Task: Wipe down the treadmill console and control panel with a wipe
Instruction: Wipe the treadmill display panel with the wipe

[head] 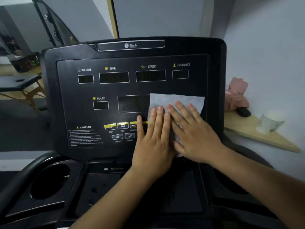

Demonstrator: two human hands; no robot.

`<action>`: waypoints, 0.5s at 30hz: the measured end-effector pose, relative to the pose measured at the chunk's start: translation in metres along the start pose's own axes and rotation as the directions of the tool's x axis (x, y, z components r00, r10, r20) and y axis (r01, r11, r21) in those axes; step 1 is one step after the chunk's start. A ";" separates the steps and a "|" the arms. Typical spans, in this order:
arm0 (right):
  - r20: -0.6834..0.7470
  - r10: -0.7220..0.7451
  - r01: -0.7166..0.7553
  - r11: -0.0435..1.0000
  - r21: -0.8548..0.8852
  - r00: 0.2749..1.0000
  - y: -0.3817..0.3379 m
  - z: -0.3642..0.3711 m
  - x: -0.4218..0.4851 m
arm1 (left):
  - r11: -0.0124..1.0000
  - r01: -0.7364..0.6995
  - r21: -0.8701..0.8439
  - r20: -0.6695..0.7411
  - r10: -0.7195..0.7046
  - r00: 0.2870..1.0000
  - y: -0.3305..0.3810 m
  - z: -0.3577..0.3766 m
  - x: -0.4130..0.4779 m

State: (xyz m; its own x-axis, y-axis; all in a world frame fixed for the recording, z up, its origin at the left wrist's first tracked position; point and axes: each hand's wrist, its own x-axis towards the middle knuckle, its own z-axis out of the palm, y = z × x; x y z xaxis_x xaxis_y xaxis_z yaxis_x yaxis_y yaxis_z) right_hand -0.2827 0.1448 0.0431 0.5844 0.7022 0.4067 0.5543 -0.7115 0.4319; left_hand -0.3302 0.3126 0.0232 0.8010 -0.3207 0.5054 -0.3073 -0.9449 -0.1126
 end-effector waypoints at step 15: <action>-0.029 0.175 -0.176 0.982 -0.065 0.984 0.117 -0.048 0.049 | 0.962 -0.274 0.004 -0.100 0.273 0.957 0.014 -0.049 0.152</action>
State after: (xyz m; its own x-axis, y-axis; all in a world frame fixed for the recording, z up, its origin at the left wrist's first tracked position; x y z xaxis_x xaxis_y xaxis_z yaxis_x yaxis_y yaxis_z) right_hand -0.2179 0.0974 0.1519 0.6551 0.5676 0.4988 0.4029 -0.8208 0.4049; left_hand -0.2381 0.2539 0.1401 0.6313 -0.5580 0.5387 -0.5125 -0.8214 -0.2502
